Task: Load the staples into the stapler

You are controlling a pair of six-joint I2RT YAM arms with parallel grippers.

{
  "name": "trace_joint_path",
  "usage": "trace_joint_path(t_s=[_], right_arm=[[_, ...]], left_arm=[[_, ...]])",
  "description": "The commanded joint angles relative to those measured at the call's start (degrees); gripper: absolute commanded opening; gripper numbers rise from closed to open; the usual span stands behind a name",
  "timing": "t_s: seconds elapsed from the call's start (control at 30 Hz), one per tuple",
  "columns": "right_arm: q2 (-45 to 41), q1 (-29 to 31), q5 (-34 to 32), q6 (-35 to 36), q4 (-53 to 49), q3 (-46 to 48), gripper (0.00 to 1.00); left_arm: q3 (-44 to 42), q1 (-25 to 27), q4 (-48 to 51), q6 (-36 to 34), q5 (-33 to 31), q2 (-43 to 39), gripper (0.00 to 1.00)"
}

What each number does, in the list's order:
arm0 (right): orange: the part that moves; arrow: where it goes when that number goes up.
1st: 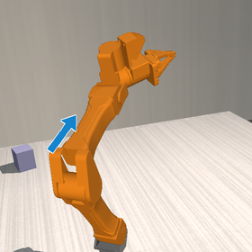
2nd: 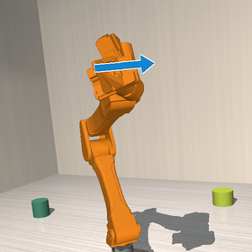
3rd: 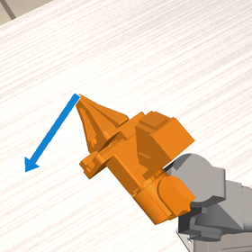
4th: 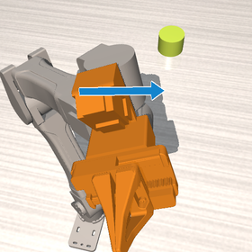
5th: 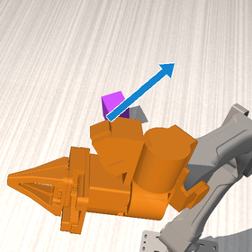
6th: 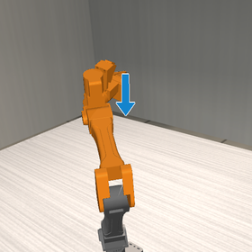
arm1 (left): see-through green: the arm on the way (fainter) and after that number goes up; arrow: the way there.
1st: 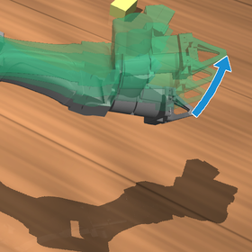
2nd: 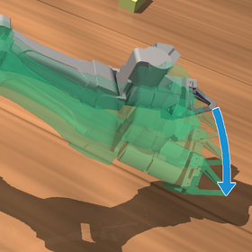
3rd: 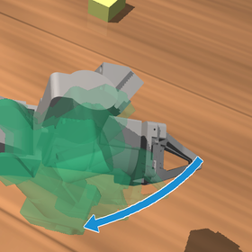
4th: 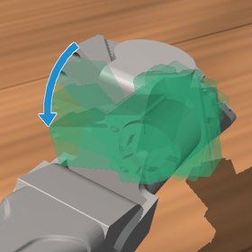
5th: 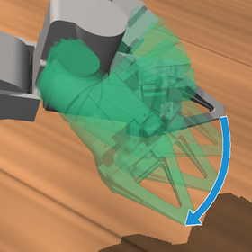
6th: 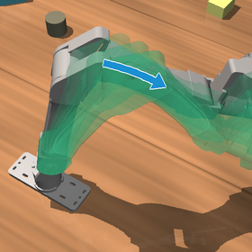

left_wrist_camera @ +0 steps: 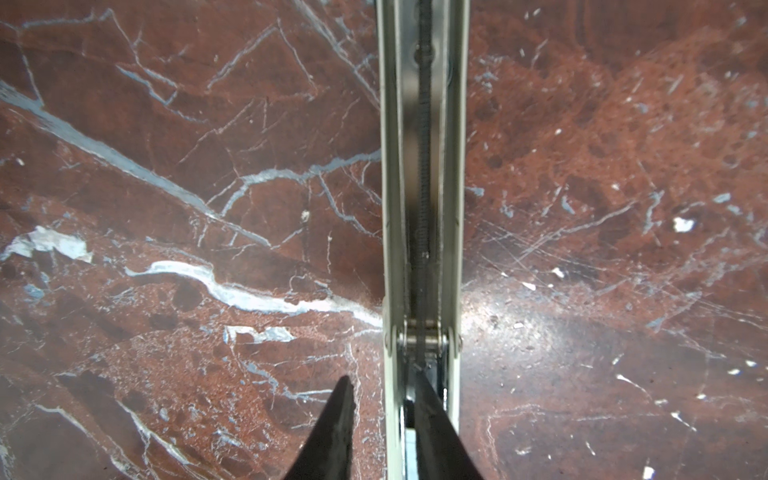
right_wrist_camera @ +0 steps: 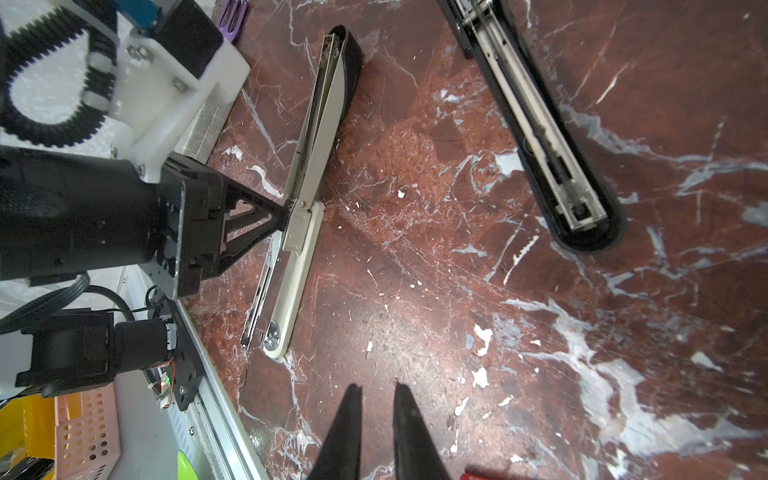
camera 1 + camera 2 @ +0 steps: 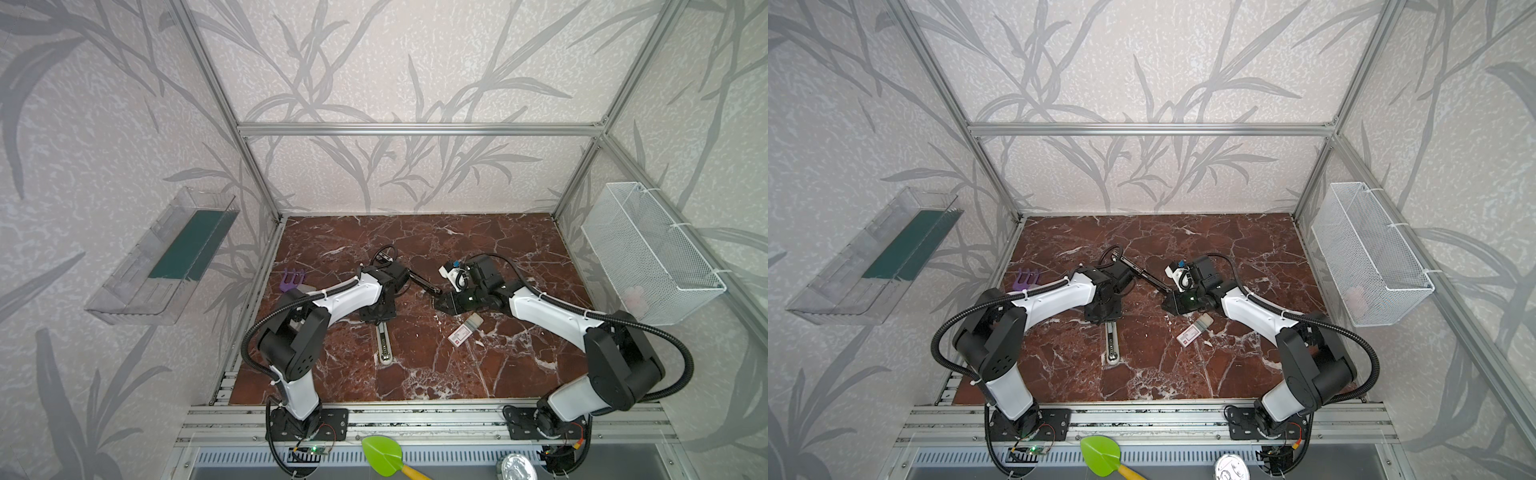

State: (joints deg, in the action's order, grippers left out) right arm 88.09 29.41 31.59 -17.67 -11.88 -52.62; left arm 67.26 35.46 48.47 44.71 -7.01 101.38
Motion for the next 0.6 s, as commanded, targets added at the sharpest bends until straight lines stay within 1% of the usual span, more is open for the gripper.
trace_joint_path(t_s=[0.0,0.13,0.27,0.43,0.57], right_arm=[[0.1,-0.2,0.8,0.2,0.1,-0.4,0.18],[0.1,-0.2,1.0,-0.2,0.6,0.0,0.18],[0.2,-0.2,1.2,-0.3,0.7,-0.3,0.18],[0.0,-0.2,1.5,-0.2,0.6,-0.3,0.18],[0.3,0.9,2.0,0.1,0.6,-0.8,0.19]], left_arm=[[-1.4,0.4,2.8,1.3,-0.1,-1.1,0.29],[-1.0,0.4,3.7,1.7,-3.1,-3.2,0.32],[1.2,0.3,5.0,0.8,-4.3,-4.1,0.33],[0.4,0.1,4.3,0.8,-4.3,-4.5,0.33],[-1.5,-3.4,-0.2,-0.5,-1.3,-6.4,0.34]])
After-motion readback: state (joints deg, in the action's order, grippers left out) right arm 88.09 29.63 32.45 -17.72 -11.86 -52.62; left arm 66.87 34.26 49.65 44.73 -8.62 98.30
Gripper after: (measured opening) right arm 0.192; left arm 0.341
